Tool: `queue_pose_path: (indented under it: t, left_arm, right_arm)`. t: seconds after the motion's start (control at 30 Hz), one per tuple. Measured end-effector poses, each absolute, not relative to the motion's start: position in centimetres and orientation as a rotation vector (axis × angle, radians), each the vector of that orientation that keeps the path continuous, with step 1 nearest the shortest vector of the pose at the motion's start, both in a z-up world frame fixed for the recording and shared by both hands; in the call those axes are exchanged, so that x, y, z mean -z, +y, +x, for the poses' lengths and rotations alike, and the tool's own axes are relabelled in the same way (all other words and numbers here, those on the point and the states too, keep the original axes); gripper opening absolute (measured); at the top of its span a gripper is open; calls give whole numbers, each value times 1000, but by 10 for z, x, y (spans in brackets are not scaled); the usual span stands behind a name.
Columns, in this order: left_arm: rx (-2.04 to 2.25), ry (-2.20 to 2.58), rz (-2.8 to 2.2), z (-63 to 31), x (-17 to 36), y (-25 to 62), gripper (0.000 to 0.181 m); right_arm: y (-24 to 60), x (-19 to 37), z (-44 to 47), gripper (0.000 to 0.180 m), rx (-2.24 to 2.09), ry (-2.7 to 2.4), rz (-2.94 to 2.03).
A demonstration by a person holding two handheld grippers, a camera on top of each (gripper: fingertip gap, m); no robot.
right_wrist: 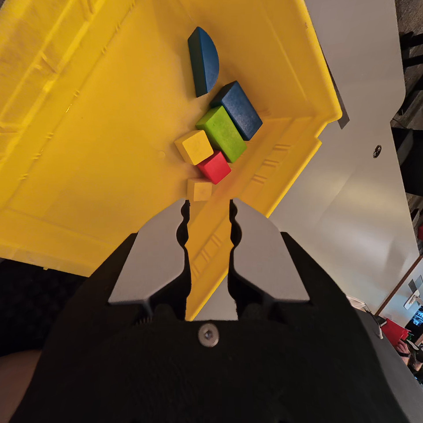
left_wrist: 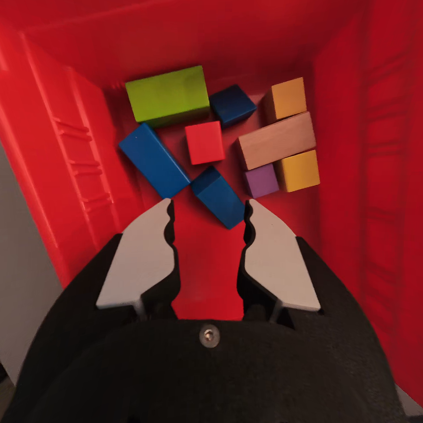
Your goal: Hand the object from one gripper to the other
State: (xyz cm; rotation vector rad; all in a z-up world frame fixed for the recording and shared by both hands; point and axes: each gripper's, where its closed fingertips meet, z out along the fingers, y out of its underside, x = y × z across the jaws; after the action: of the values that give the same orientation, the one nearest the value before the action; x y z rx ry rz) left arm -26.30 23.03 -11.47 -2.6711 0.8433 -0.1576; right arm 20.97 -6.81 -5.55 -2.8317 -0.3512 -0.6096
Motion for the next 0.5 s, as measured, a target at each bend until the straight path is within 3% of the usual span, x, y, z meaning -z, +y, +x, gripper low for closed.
queue_pose_path:
  t: [0.1, 0.5]
  left_arm:
    - [172, 816, -2703, -261, 122, 229, 72]
    - [22, 769, -2750, -270, 127, 227, 67]
  right_arm:
    - [-69, 56, 209, 35, 603, -350, -2834]
    - [-74, 60, 208, 34, 617, -391, -2864]
